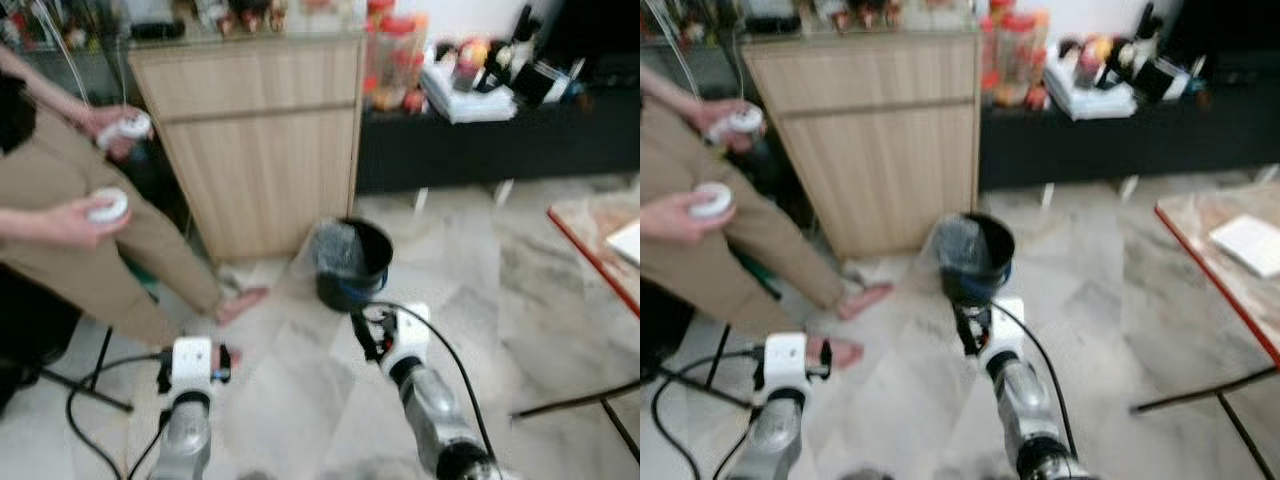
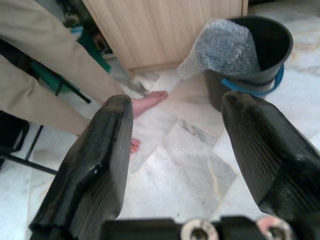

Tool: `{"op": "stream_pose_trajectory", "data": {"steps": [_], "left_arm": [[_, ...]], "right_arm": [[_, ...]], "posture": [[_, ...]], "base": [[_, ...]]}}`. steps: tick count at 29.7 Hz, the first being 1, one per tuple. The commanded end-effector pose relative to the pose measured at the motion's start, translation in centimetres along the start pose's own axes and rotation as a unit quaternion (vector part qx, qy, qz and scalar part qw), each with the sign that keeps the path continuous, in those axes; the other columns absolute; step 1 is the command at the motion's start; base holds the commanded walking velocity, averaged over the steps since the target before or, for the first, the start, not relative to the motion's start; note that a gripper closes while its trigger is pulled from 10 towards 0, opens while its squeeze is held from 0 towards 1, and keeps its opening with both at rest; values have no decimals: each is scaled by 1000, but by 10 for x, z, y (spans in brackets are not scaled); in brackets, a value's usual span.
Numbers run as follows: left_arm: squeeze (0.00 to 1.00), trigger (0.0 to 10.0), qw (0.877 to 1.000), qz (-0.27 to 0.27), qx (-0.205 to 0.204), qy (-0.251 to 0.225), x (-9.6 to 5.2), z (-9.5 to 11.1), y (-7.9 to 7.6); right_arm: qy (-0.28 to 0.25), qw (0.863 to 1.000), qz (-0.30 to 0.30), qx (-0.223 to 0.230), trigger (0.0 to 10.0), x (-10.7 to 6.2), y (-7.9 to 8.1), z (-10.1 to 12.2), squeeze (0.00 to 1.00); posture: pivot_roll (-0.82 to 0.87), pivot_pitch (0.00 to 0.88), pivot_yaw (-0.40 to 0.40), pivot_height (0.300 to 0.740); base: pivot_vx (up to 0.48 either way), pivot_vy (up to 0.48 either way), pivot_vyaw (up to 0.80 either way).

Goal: Picking trash to rubbish bin

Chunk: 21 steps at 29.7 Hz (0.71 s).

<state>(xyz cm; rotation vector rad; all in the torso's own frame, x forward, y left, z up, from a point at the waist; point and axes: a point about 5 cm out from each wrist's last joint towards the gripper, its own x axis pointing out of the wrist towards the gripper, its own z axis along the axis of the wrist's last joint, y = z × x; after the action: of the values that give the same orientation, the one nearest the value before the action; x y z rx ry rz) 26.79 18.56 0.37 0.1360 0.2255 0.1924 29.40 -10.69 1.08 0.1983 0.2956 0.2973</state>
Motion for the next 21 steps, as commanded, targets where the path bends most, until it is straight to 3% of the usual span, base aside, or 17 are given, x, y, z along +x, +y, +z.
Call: {"op": "stream_pose_trajectory", "data": {"steps": [1,13,21], "left_arm": [[0,10000,1000,-10,4,-6,0,2,-3],[0,10000,1000,-5,0,-15,4,8,-1],[0,10000,999,-22,19,-33,8,16,4]], "right_arm": [[-3,1000,1,-7,10000,-2,0,-2,0],[-11,1000,5,-9,10000,-2,-1,2,0],[-24,1000,-7,-4,10000,-2,-2,4,0]], "posture": [[17,174,-27,740],[17,170,-46,740],[17,149,-7,740]], "base": [[0,0,0],[0,0,0],[0,0,0]]}}
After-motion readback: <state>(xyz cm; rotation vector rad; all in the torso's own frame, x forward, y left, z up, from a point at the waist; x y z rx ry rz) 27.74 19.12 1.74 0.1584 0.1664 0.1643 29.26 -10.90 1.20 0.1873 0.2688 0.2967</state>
